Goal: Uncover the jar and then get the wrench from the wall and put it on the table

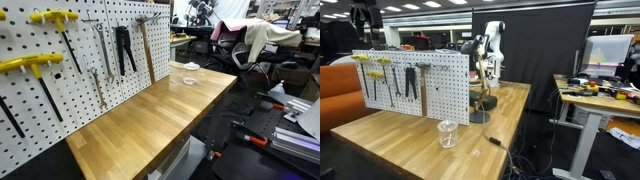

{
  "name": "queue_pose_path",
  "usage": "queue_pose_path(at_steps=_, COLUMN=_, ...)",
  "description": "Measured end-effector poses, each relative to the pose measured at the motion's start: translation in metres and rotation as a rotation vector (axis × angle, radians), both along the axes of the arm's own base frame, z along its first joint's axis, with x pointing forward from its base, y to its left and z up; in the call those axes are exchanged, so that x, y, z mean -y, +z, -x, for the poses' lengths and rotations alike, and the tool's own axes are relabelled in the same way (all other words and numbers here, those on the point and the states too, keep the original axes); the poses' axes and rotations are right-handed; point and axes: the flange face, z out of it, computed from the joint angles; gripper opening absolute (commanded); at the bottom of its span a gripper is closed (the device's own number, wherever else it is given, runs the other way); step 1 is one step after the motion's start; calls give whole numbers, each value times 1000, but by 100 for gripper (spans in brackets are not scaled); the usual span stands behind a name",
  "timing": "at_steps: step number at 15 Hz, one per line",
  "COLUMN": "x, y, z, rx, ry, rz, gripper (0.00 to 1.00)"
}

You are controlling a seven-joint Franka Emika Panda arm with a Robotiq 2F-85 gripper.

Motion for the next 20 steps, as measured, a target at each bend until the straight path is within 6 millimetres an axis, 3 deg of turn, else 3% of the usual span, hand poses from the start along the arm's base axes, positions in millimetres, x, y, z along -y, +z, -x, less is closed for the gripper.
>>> queue_pose_path(at_steps=13, x=2, y=-4, z=-5, rx=3, ry=-17, rz=4, gripper=100)
queue_pose_path(at_steps=16, x=10, y=-21, z=-25, rx=27, ry=-80, rz=28, gripper=100)
queue_pose_path(at_steps=20, x=36, y=-68, z=-71, rx=43, ry=-248, rz=80, gripper=100)
